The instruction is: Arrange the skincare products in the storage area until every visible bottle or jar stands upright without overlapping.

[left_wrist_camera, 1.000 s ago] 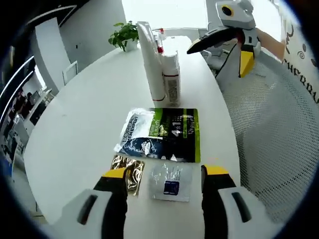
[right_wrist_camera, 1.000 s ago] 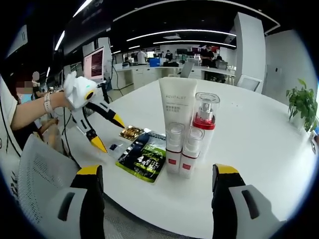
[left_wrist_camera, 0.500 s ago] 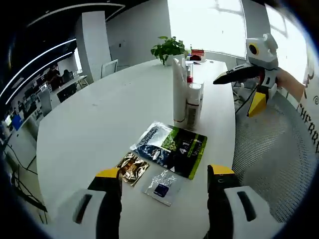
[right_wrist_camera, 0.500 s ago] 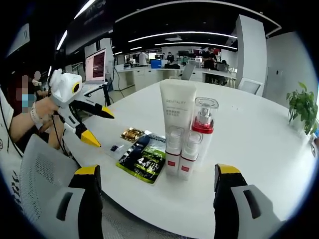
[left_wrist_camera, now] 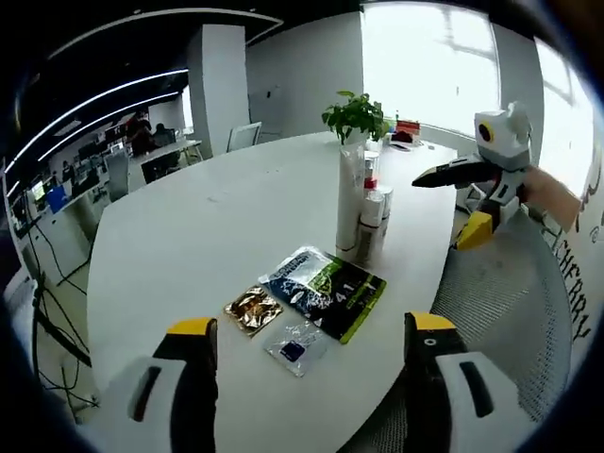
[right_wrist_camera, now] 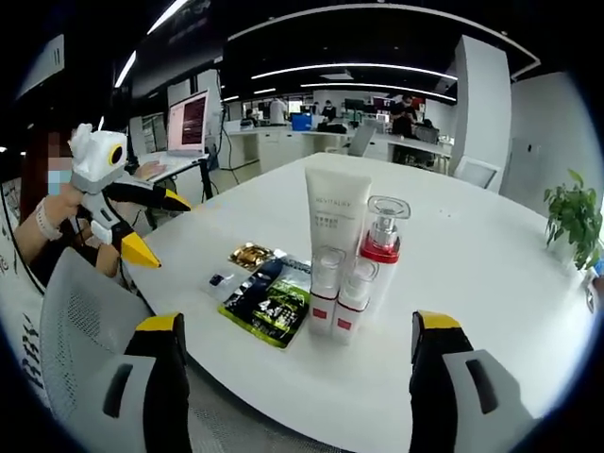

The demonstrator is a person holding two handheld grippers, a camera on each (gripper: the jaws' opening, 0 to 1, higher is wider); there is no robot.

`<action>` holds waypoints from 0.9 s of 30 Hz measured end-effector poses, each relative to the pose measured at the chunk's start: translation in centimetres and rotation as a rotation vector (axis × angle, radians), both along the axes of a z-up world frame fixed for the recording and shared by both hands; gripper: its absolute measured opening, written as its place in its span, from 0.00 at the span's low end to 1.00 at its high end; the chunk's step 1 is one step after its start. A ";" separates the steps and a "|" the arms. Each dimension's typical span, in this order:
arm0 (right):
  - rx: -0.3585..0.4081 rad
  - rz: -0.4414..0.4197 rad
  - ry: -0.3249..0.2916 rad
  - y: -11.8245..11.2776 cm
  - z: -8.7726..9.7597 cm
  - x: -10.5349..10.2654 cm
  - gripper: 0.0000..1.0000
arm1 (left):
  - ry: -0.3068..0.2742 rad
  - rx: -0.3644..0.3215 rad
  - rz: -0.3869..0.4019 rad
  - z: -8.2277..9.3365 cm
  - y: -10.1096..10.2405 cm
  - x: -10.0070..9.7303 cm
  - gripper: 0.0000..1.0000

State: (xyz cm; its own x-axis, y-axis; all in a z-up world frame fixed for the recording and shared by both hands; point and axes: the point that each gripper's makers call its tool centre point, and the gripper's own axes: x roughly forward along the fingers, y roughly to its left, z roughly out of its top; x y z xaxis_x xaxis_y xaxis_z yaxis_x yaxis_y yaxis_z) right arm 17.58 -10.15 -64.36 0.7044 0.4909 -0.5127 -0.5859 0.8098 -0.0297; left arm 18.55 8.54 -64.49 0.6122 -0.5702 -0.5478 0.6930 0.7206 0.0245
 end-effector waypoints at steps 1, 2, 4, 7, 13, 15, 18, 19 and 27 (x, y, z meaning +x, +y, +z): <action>-0.008 0.002 0.005 -0.1 -0.1 0.0 0.99 | -0.006 0.000 0.021 0.2 -0.1 -0.3 0.81; -0.017 0.004 0.014 -0.2 -0.2 -0.1 0.99 | -0.010 -0.006 0.030 0.2 0.1 -0.1 0.82; -0.020 0.004 0.018 -0.3 -0.2 -0.2 0.99 | -0.002 -0.022 0.050 0.3 0.5 -0.1 0.85; -0.012 0.007 0.017 -0.3 0.0 -0.5 0.99 | 0.002 -0.030 0.063 0.4 0.7 -0.5 0.88; -0.022 -0.002 0.011 -0.5 0.4 -0.6 0.99 | -0.005 -0.065 0.128 1.0 2.0 -0.7 0.90; -0.028 0.002 0.012 -0.5 0.5 -0.6 0.99 | 0.004 -0.073 0.131 1.2 2.1 -1.0 0.94; -0.032 0.000 0.001 -0.5 0.8 -0.5 0.99 | 0.006 -0.072 0.147 1.2 2.6 -0.9 0.98; -0.032 0.001 0.000 -0.5 0.9 -0.5 0.99 | 0.008 -0.071 0.149 1.1 2.7 -1.0 0.99; -0.044 0.021 0.003 -0.2 0.9 -1.0 0.99 | 0.006 -0.068 0.189 1.2 3.5 -1.2 0.99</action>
State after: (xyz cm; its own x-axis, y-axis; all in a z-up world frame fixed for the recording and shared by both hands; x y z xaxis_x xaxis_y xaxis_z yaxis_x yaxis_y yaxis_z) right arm 16.62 -10.34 -63.48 0.6922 0.4829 -0.5363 -0.6034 0.7950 -0.0628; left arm 17.35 12.00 -63.33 0.7085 -0.4811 -0.5163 0.5452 0.8377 -0.0323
